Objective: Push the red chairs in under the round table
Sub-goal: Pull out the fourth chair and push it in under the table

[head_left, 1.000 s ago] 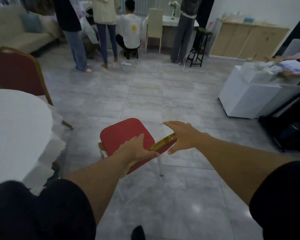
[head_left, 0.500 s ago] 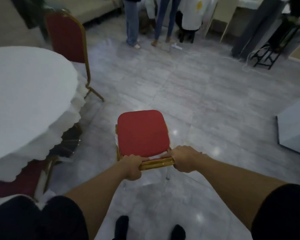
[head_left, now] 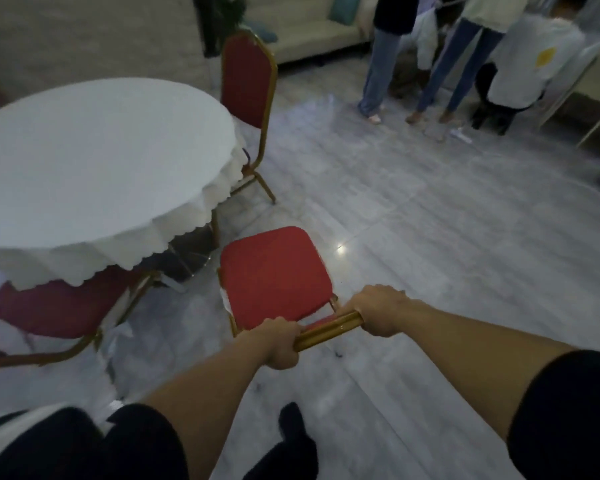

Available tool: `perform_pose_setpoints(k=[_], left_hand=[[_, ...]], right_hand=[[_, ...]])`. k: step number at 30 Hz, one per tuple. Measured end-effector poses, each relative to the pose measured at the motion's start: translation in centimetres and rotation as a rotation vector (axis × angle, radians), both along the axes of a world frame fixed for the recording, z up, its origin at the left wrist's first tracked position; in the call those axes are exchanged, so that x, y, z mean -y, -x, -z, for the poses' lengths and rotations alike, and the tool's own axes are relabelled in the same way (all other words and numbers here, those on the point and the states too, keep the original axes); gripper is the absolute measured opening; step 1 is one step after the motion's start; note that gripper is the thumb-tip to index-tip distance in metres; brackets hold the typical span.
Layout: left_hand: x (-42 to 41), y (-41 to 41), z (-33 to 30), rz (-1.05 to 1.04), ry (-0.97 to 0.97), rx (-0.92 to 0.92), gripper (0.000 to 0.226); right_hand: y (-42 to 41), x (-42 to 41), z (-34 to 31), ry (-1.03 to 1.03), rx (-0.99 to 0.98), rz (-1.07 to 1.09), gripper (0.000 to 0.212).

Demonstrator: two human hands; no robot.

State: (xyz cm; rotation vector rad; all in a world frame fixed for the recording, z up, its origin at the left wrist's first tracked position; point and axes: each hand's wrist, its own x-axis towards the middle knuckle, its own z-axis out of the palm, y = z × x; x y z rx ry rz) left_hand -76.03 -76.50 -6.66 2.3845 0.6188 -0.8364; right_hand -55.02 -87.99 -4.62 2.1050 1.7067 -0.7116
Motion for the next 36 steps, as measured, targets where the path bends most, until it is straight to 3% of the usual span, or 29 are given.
perform_pose_setpoints(k=[7,13,24,30,32,36], left_hand=[[-3.6,-4.6,0.6,-0.122,0.080,-0.037,0.031],[-9.5,-8.1,0.7,-0.271,0.093,-0.028,0.055],[-19.8,-11.7,0.4,-0.433,0.059,-0.037,0.063],[-23.9,-14.2,-0.6,-0.535,0.086,-0.106,0.024],[-25.2,-14.5,-0.5,-0.577,0.106,-0.133,0.035],[-25.6,-15.9,-0.8,-0.629,0.121,-0.237,0.083]], right_hand=[[-5.0,-8.1,-1.6,-0.019,0.052,-0.196,0.068],[-9.2,-16.8,-1.2,-0.038,0.064,-0.303,0.068],[-13.2,-31.1,-0.7,-0.009,0.079,-0.480,0.062],[-15.4,-37.4,0.1,-0.004,0.090,-0.541,0.055],[-16.0,-39.0,0.4,0.011,0.074,-0.561,0.051],[-16.9,-40.1,-0.1,0.023,0.040,-0.684,0.036]])
